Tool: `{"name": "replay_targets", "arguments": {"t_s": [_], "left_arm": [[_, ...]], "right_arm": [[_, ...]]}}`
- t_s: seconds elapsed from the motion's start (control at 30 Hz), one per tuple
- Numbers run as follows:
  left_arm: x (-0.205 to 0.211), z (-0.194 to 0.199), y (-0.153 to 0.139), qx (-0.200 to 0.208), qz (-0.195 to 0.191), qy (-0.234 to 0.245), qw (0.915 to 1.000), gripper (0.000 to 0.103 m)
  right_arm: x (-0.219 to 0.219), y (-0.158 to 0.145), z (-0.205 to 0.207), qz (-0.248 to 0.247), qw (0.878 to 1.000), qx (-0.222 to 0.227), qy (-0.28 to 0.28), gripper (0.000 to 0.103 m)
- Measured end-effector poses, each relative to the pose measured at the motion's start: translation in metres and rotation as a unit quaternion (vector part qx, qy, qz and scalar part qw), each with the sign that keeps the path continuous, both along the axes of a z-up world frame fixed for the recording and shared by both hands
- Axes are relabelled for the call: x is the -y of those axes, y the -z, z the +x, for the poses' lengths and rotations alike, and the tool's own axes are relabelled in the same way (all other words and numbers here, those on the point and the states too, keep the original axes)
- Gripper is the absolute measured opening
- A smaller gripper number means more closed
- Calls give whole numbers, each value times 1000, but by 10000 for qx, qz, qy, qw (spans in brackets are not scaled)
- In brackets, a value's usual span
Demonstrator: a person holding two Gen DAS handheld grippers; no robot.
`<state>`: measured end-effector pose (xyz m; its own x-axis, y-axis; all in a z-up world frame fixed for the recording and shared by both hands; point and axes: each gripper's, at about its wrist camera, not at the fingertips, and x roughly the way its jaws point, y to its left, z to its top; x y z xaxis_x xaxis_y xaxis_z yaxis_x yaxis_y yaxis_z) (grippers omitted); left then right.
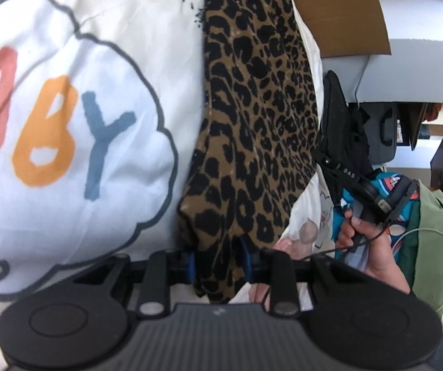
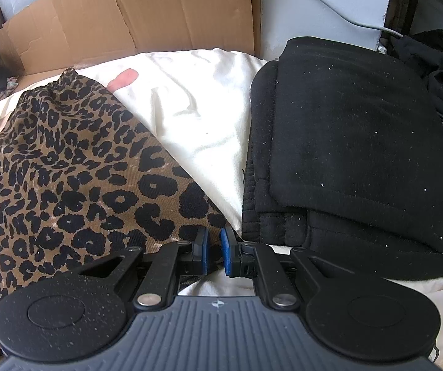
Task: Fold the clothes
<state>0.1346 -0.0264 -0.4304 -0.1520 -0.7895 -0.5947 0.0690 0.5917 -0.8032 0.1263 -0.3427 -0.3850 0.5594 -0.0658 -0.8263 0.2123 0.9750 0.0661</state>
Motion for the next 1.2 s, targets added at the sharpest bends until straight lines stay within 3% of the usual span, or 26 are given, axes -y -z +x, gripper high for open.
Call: {"name": "replay_targets", "arguments": {"t_s": [0.2,0.3,0.37,0.47,0.53,0.6,0.73,0.97,1.2], "left_arm": [[-3,-1,2,-44,-36,-19,10000,24],[0,-2,3,-10,87,158,9998,11],[0,0,2,-43,144,213,9997,8],[0,3,0,-71,210,245,9995,7],[2,4,-2,-49,251,281,9993,6],[3,5,-4,-27,280,315,9991,6],[8,6,-4,55,392,428,9983,6],[15,7,-2,79,467,517,9975,6],[15,7,-7,196,534,649,9963,6]], "right_arm": [[2,1,-1,102,9999,33,55,15],[8,0,-1,301,9993,44,219,15],[7,-2,-2,300,9992,50,247,15],[3,-8,-5,165,9996,73,202,18],[3,-11,-11,76,9997,119,220,34],[4,-13,-17,11,9996,132,262,40],[14,-9,-26,225,9987,99,443,41],[44,6,-23,1251,9860,216,1082,41],[34,5,-21,1042,9910,241,806,42]]}}
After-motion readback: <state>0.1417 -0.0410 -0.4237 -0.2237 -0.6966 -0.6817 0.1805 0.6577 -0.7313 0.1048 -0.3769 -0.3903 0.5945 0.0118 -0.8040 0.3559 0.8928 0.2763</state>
